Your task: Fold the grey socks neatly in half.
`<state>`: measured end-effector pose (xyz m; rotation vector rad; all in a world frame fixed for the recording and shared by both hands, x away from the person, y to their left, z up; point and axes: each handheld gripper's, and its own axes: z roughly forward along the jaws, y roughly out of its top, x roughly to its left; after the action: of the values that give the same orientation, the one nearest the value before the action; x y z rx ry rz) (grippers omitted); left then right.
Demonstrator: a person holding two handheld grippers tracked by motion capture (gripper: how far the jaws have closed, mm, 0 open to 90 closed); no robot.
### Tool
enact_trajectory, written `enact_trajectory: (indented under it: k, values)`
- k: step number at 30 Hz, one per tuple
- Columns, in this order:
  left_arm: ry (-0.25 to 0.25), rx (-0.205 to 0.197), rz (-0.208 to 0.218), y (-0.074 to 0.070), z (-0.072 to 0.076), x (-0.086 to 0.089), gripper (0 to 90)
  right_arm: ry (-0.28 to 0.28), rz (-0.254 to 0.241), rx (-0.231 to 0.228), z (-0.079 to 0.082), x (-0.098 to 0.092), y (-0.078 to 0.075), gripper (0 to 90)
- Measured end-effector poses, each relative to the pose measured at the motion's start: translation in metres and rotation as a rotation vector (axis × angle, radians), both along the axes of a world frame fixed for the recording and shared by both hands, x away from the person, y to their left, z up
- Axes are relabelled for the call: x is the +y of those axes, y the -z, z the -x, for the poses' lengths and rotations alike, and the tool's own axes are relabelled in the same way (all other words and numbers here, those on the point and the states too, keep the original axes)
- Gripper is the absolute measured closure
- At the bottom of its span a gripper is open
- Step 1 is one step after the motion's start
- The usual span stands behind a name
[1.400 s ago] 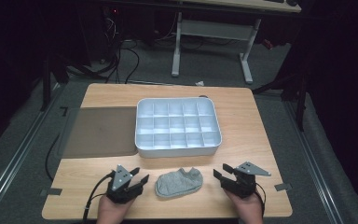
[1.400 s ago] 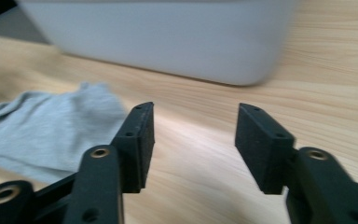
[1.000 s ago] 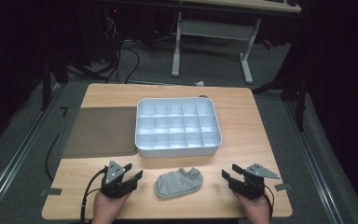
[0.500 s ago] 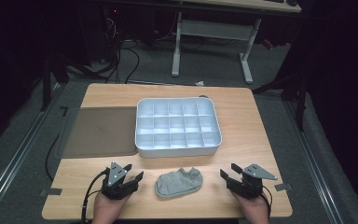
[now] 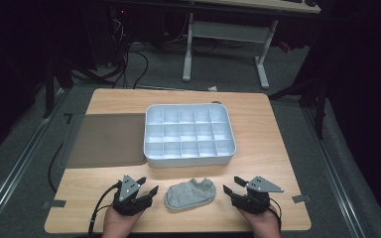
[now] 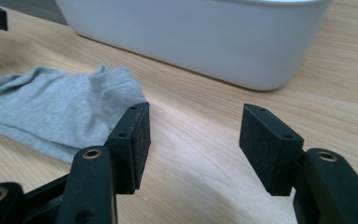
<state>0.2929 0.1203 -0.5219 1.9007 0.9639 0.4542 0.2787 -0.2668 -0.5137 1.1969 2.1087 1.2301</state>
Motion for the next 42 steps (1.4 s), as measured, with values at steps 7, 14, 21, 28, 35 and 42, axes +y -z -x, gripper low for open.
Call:
enact_trajectory:
  k: [7, 14, 21, 28, 35, 42]
  values:
    - [0.03, 0.02, 0.005, 0.0, 0.005, -0.008, 45.2, -0.044, 0.01, -0.003, -0.002, 0.018, -0.001, 42.7]
    - [0.053, 0.018, 0.019, -0.003, 0.009, -0.015, 46.5, -0.085, 0.022, -0.015, -0.001, 0.037, -0.006, 43.6]
    - [0.104, -0.01, -0.016, -0.004, 0.014, -0.029, 46.5, -0.105, 0.031, -0.056, -0.009, 0.046, -0.028, 43.9]
    - [0.139, -0.01, -0.042, 0.0, 0.017, -0.041, 46.8, -0.097, -0.009, 0.02, -0.01, 0.04, -0.016, 50.1]
    - [0.169, 0.014, -0.088, 0.006, 0.019, -0.049, 53.7, -0.074, -0.007, 0.099, -0.014, 0.039, -0.001, 57.6]
    - [0.184, 0.02, -0.113, 0.007, 0.019, -0.05, 55.3, -0.066, 0.009, 0.181, -0.02, 0.045, 0.007, 63.0]
